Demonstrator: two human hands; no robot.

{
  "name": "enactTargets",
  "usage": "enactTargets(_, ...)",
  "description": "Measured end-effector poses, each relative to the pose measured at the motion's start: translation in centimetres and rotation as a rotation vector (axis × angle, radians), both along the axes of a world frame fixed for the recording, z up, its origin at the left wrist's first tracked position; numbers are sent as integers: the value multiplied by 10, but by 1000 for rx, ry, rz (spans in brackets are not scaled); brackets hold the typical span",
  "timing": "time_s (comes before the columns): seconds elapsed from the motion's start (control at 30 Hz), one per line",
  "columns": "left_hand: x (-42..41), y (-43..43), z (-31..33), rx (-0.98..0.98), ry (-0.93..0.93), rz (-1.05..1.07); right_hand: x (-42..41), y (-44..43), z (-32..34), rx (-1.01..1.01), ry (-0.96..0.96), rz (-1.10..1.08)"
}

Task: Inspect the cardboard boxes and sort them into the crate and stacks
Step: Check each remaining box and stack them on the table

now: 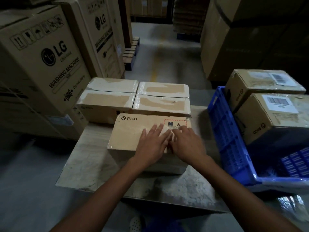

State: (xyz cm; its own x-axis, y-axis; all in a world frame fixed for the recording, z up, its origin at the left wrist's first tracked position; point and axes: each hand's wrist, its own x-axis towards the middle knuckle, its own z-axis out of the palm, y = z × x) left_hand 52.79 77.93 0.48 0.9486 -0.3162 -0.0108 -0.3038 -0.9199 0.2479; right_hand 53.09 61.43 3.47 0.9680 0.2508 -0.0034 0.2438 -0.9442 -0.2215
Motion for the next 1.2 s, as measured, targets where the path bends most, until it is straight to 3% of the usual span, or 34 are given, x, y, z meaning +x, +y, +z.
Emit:
enactTargets(0.2,21,-5,4,110,101,-27,17,4,-10,-79,-19,9)
enactTargets(0.37,30,10,10,78,98,9,33,3,-10,43,-18,-88)
enactTargets(0.5,44,47,8,19,-9,320,30,8,-26,119,-14,-174)
enactTargets(0.63,45,90,3,-189,74,650,19,8,-40,199,-32,-313)
enactTargets(0.77,41,100,6,-443,86,637,22,1,-33,682,46,-505)
enactTargets(0.83,38,102,13,-556,74,655,22,3,-25,824,56,-561)
enactTargets(1.0,31,109,28,-587,-119,588,7,10,-12,794,-51,-667)
enactTargets(1.2,8,119,7,-621,-183,594,-16,18,-24,904,-124,-761)
